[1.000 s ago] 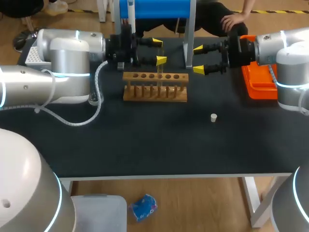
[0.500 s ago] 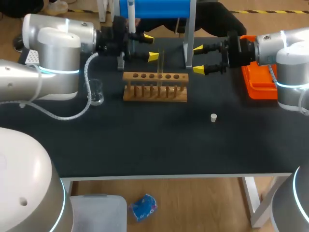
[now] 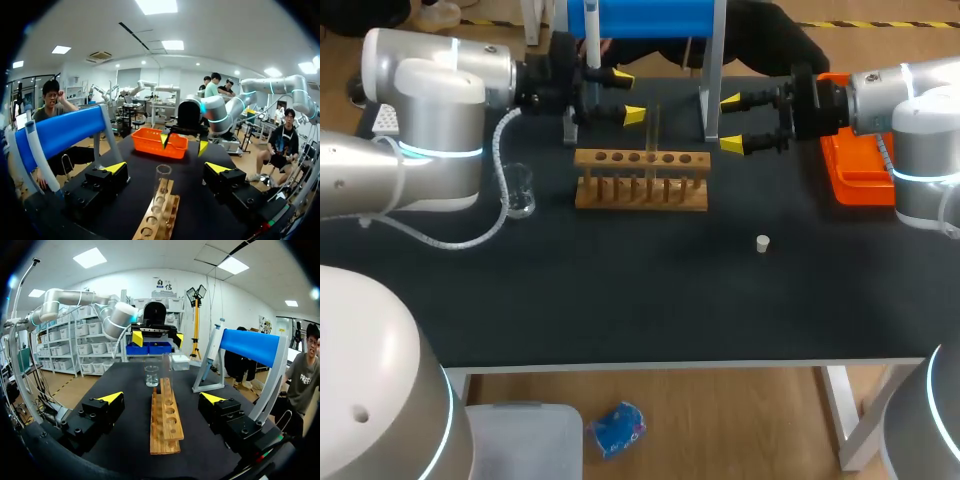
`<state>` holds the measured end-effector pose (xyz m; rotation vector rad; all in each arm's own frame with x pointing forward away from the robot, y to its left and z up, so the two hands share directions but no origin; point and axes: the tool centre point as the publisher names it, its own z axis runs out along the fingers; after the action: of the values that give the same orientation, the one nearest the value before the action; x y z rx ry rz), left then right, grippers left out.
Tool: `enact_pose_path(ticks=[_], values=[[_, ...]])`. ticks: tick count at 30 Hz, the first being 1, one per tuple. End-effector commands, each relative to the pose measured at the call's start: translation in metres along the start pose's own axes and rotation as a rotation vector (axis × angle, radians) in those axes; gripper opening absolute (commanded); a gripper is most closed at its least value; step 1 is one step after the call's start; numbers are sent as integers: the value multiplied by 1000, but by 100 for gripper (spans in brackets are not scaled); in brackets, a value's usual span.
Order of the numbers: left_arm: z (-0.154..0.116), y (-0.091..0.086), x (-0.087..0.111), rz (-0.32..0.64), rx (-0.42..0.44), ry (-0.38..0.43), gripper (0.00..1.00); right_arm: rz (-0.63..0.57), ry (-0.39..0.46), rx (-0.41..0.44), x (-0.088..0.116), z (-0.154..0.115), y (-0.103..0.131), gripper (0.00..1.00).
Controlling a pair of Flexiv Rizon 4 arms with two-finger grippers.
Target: Invert the test tube, pick up the pipette, mount the tip to pipette, aspirate from beaker and dispense into the tube, eject the tip, return the pipette, and cap with the stopper.
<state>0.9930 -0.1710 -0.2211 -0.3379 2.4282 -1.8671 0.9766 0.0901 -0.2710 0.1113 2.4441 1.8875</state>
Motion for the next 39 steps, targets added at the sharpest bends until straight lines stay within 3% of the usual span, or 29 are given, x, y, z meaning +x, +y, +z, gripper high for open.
enact_pose_path(ticks=[1,18,39], values=[[-18,9,4,-11,3,-39,100,0,0,1,0,0,0,100],[-103,31,-22,-78,-6,-254,100,0,0,1,0,0,0,100],[-103,31,-22,-78,-6,-254,100,0,0,1,0,0,0,100]])
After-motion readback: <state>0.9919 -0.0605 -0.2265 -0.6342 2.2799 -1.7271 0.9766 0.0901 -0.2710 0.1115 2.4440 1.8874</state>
